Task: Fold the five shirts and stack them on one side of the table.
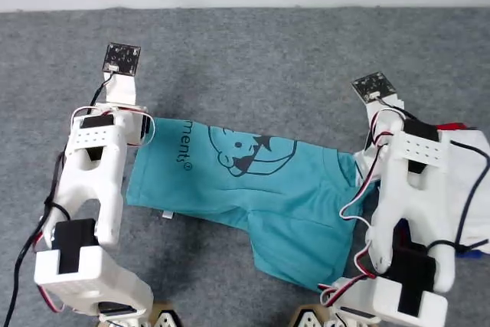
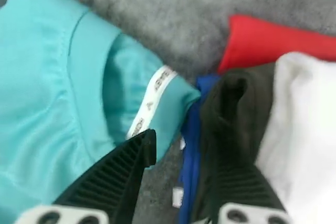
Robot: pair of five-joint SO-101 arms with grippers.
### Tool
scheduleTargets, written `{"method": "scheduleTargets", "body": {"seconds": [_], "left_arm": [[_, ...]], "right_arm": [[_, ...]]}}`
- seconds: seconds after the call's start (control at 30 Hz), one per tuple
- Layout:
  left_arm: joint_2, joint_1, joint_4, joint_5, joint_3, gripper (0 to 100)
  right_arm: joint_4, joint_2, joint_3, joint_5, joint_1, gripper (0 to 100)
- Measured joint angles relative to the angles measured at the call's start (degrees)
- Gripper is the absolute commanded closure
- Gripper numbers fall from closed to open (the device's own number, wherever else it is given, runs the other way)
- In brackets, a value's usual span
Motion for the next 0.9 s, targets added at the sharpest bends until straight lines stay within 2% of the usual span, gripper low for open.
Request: {"method": "scheduleTargets", "body": {"seconds": [0.13,0.33,0.5,0.7,0.9], "left_arm": [[0.0,1.5,4.6,0.0,-0.7,88],[0.0,9.3,20.5,0.0,-7.3,88],[0.0,14.0,28.3,-0.1,-9.8,88],[0.0,15.9,28.3,-0.1,-8.1,88],[0.0,16.4,17.1,-0.1,2.1,88]], "right_arm": [[10.3,-0.3,-6.4,0.0,0.2,80.5],[23.6,-5.4,-12.4,0.2,-0.4,80.5],[28.4,-13.5,-7.6,8.3,-6.2,80.5],[29.1,-28.3,5.8,19.0,-12.5,80.5],[29.2,-45.6,22.6,22.6,-25.2,81.5]]}}
